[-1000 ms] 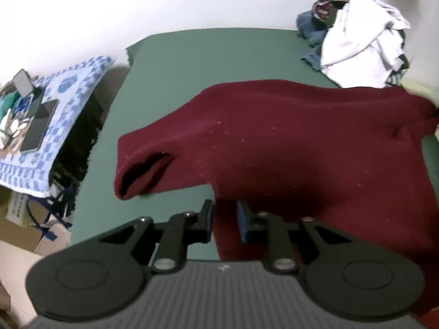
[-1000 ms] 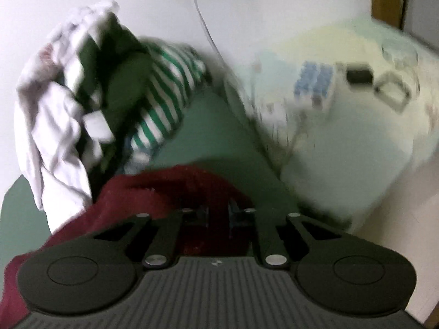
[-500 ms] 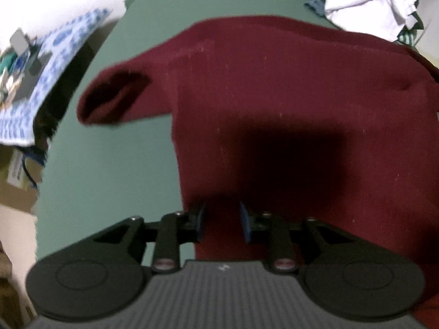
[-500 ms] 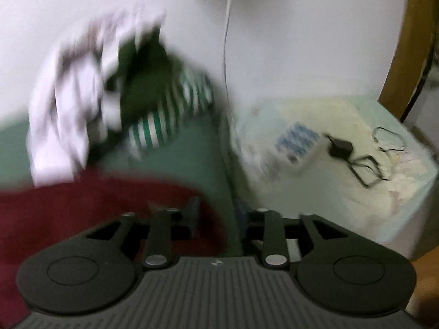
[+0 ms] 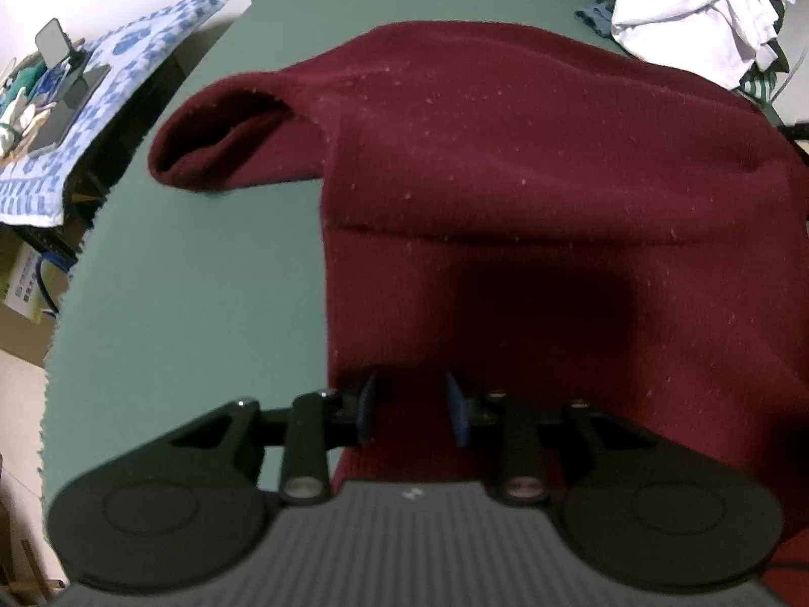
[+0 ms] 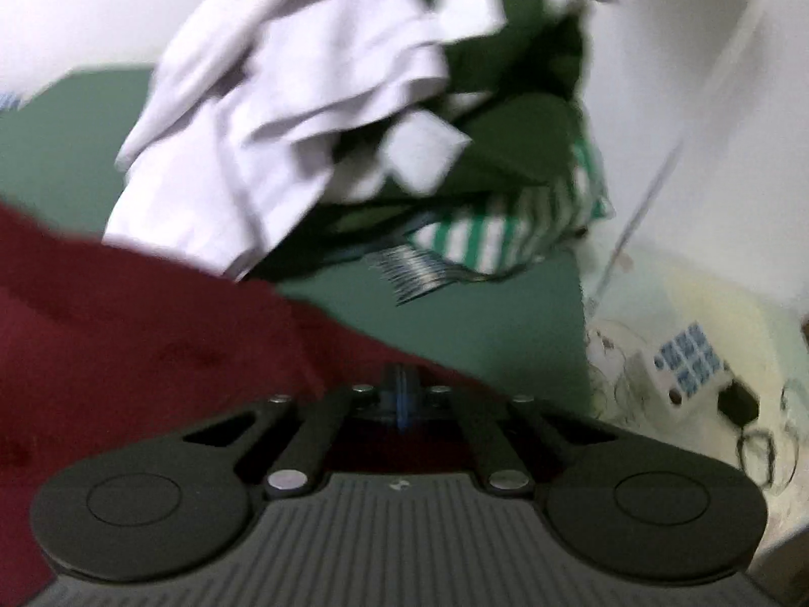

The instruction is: Fold clothes

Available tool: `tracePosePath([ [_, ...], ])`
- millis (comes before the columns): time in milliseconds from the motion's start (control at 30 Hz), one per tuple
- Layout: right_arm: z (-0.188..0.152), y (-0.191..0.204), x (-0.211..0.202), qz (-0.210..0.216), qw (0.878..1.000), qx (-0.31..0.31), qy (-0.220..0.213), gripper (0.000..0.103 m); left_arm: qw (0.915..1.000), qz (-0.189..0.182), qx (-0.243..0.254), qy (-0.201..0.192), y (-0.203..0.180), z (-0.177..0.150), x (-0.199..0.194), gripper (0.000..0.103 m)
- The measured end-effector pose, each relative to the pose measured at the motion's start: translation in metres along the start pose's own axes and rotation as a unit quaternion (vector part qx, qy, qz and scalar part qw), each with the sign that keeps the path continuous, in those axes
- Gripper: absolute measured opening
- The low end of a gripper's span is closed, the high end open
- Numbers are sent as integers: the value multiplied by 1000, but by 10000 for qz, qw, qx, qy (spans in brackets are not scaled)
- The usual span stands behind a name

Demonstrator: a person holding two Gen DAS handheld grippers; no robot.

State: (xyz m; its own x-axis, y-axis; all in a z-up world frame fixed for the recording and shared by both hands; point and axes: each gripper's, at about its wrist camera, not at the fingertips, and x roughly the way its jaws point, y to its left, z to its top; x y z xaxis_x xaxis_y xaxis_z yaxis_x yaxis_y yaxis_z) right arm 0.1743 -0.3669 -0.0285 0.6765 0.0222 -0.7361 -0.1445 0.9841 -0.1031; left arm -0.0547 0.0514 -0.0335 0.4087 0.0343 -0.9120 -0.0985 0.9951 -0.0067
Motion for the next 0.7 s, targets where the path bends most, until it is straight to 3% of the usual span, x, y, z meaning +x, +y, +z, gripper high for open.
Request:
tracePosePath([
  [200, 8, -29, -16, 305, 9966, 762, -93, 2, 9999, -13, 105, 18, 2, 2, 2, 37],
  [333, 13, -48, -26, 506, 9905, 1267, -155, 48, 9995, -71, 308, 92, 1, 12, 7, 41],
  [400, 7, -24, -25, 763, 9930, 892, -152, 53, 9991, -88, 390, 140, 2, 18, 10, 42],
  [500, -1, 10, -9, 378, 9991, 134, -138, 50, 9985, -89, 501, 184, 1, 21, 11, 43],
  [533, -2, 13, -3, 194, 9998, 35, -78, 32, 9984, -93, 531, 194, 1, 21, 11, 43],
  [567, -3, 12, 2, -1, 10000, 11, 10, 5, 9983, -110, 535, 185, 1, 21, 11, 43],
  [700, 9, -45, -20, -882, 9886, 1116, -489, 2, 9985, -179, 501, 108, 2, 15, 10, 44],
])
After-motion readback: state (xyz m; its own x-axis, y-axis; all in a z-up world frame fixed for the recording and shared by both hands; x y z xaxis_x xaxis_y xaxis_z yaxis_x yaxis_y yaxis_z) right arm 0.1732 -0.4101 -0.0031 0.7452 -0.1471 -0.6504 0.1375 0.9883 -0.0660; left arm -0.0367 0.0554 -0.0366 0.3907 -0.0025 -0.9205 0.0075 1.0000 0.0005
